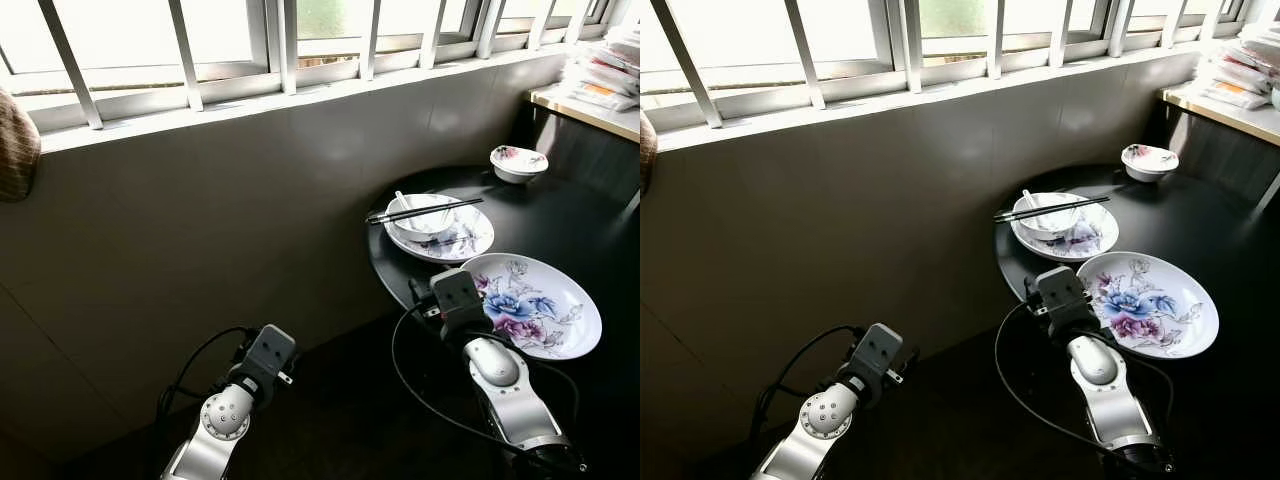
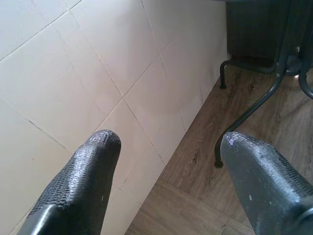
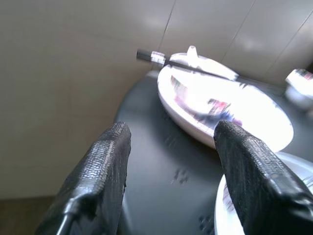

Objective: Kitchen organization

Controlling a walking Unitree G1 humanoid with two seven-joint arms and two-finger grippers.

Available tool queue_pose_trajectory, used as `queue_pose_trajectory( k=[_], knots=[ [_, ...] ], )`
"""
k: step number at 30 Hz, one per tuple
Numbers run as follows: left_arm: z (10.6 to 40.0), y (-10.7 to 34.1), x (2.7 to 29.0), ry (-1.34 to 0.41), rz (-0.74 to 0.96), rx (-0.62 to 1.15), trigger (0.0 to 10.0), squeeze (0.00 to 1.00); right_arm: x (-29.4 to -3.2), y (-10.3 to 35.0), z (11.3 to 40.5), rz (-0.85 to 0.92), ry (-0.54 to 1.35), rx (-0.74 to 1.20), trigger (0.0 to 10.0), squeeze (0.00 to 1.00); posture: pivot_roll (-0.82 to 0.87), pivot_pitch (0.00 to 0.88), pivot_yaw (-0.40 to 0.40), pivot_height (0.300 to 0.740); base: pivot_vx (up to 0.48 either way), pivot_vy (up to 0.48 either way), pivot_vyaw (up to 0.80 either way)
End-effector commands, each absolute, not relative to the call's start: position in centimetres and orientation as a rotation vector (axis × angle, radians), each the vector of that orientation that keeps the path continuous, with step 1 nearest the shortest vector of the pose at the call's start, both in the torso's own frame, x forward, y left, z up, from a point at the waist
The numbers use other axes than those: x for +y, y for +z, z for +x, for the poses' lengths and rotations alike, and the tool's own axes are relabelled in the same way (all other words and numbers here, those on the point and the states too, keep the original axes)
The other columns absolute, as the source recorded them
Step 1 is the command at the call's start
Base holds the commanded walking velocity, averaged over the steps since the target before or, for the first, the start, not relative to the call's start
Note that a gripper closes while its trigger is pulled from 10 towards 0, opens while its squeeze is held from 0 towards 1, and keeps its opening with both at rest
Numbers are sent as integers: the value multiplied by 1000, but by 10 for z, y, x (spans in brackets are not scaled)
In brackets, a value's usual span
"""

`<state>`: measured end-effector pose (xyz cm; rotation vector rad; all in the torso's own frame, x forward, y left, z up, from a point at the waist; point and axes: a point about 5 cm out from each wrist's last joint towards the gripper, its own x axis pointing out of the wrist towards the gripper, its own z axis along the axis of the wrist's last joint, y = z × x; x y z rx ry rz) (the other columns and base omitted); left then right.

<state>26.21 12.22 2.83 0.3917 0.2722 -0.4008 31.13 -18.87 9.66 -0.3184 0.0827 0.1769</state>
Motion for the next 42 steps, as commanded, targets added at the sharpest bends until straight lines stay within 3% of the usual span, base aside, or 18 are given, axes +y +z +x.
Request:
queue_pose_trajectory(
  k=[1, 8, 18, 29, 38, 42],
  knots=[
    [265, 30, 123, -396, 380, 262, 10000, 0, -197, 95, 313, -280, 190, 126, 10000, 0, -33, 0, -1, 740, 0, 0, 0],
    [265, 30, 122, -397, 376, 261, 10000, 0, -223, 97, 322, -196, 92, 238, 10000, 0, -34, 0, -3, 740, 0, 0, 0],
    [264, 30, 122, -397, 371, 262, 10000, 0, -237, 94, 323, -202, -6, 337, 10000, 0, -33, 0, -6, 740, 0, 0, 0],
    [263, 29, 121, -400, 364, 264, 10000, 0, -235, 75, 316, -61, -39, 496, 10000, 0, -32, 0, -6, 740, 0, 0, 0],
    [263, 29, 121, -401, 358, 264, 10000, 0, -248, 72, 314, -138, -119, 570, 10000, 0, -33, 0, -6, 740, 0, 0, 0],
    [263, 29, 121, -402, 355, 265, 10000, 0, -247, 64, 308, -172, -69, 635, 10000, 0, -34, 0, -5, 740, 0, 0, 0]
  ],
)
